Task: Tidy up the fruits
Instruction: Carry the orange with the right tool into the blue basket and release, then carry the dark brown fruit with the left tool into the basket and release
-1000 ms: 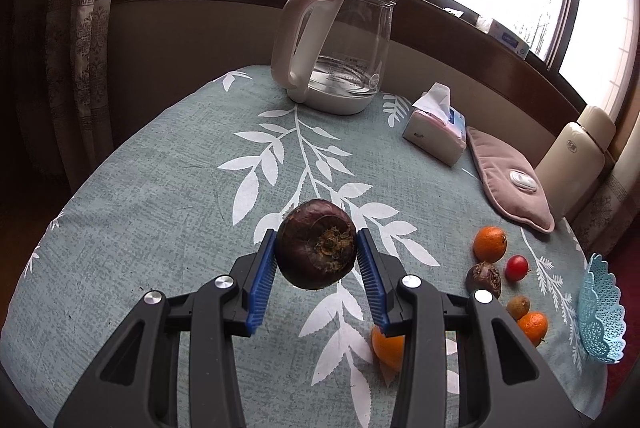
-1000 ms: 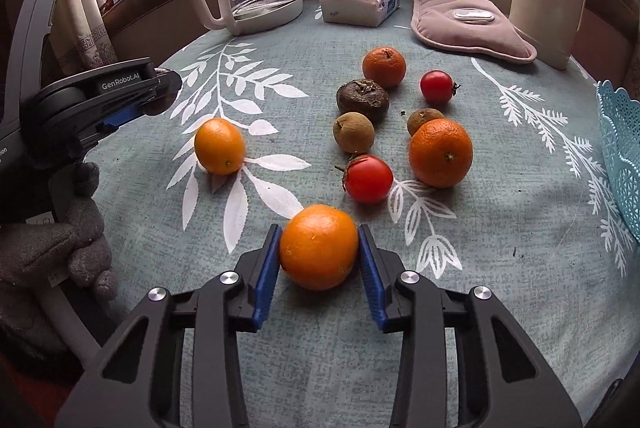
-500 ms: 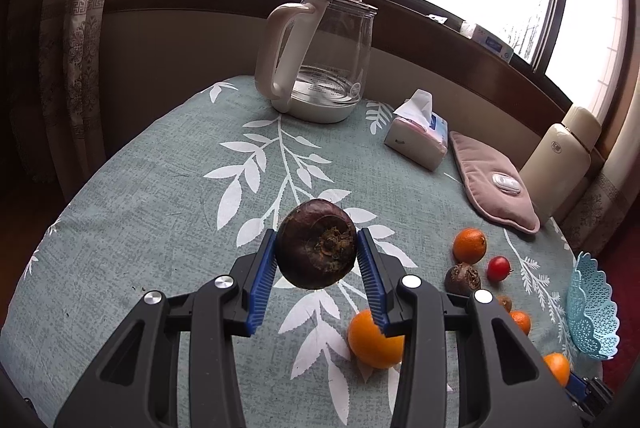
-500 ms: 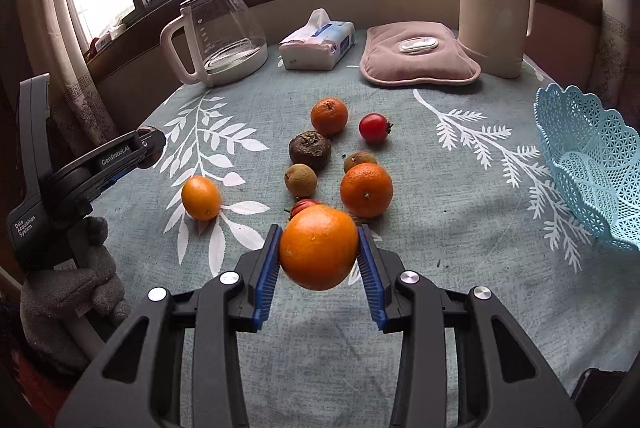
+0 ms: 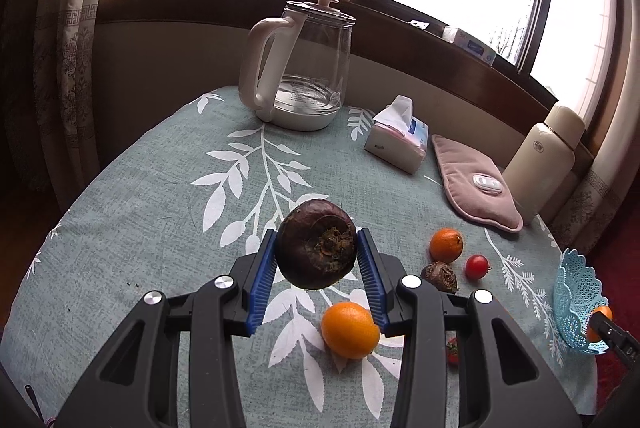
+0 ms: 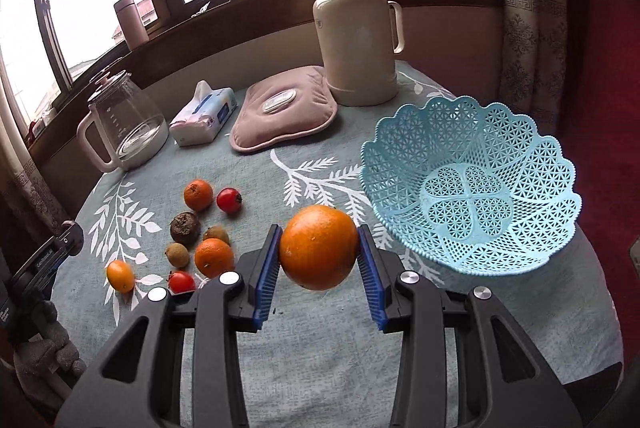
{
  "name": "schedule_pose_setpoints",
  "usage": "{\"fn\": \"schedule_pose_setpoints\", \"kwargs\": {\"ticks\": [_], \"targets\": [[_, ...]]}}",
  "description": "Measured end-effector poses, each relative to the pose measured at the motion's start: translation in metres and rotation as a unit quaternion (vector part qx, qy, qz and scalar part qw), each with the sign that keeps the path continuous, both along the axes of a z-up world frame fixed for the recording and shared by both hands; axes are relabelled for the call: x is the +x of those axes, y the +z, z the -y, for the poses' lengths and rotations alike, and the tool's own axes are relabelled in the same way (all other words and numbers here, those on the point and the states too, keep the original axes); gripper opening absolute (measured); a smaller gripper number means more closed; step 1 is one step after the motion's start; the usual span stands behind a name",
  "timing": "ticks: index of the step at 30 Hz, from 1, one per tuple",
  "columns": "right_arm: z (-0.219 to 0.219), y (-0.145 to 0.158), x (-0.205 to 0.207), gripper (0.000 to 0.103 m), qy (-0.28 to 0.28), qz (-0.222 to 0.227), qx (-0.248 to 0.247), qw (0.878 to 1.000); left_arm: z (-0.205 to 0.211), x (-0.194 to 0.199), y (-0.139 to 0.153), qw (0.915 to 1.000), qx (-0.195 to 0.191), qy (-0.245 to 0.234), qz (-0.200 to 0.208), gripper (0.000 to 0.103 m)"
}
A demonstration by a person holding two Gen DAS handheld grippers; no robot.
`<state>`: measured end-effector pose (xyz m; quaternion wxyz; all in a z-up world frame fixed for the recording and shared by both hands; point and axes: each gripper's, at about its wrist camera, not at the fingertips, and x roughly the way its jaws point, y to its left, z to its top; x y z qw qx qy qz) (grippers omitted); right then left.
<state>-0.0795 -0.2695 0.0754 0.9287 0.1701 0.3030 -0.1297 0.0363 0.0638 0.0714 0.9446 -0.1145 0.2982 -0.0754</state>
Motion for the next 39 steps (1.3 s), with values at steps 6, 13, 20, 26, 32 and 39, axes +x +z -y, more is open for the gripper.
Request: {"fn": "schedule_pose_setpoints", "kwargs": {"ticks": [6,13,20,26,32,39], "targets": [[0.042,0.001,-0.015,0.039,-0.054,0.007,-0.002,0.999,0.011,-0.007,0.002,0.9998,-0.004,-0.017,-0.002,0.041],[0.086,-0.010,-0.023,0.039,-0.106,-0.006,0.005,0.994,0.023,-0.014,-0.002,0.9991,-0.002,-0.039,-0.017,0.041],[0.108,-0.015,-0.025,0.039,-0.121,-0.011,0.001,0.993,0.033,-0.022,0.007,0.9991,0.015,-0.039,-0.010,0.041],[0.122,-0.014,-0.033,0.071,-0.135,0.008,0.007,0.991,0.051,-0.028,0.016,0.9983,0.034,-0.047,0.000,0.041],[0.133,-0.007,-0.040,0.071,-0.135,0.026,0.006,0.991,0.081,-0.034,0.025,0.9964,0.053,-0.066,0.011,0.041],[0.152,0.014,-0.051,0.072,-0.142,0.067,0.012,0.987,0.131,-0.041,0.033,0.9918,0.068,-0.107,0.016,0.041]]}}
